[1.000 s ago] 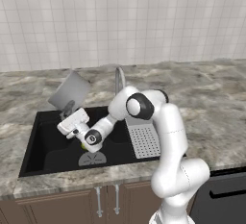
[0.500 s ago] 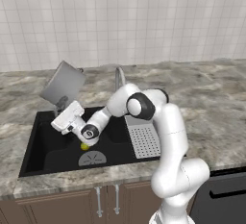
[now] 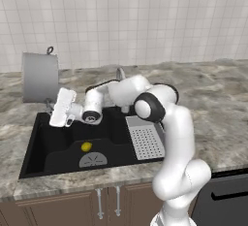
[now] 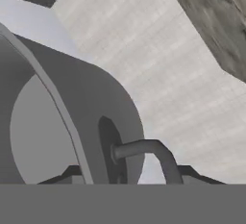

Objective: Dump the lemon from the pot into the sink. Then turn on the water and wash the lemon. Then turn off the water and put the lemon back in the pot.

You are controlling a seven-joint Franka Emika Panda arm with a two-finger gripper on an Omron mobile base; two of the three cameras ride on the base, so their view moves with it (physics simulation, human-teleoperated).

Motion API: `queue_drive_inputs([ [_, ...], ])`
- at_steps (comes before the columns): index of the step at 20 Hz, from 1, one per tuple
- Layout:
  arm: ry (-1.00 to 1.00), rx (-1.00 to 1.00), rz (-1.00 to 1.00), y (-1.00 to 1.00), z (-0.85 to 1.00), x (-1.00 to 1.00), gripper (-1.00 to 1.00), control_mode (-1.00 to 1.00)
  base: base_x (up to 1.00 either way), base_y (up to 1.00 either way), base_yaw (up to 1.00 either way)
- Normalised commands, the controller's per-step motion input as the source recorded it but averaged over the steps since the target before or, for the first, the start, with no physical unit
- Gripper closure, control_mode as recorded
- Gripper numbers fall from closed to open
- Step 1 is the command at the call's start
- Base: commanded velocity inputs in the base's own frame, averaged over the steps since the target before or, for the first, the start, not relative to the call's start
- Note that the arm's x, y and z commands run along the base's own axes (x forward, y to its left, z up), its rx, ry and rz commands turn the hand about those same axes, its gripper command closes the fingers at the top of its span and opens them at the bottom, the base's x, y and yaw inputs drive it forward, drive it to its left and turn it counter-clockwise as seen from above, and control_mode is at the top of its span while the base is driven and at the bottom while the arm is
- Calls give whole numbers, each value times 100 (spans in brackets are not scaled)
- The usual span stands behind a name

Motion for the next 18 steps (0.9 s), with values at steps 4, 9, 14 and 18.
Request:
queue_drive_inputs([
  [4,-47,-55,0,0,20,-73,100,-100,0,0,0],
  [9,-46,-51,0,-10,14,-89,100,-100,0,0,0],
  [14,-43,-46,0,-32,19,-86,100,-100,0,0,0],
  [18,-30,-36,-2,-62,34,-59,100,-100,0,0,0],
])
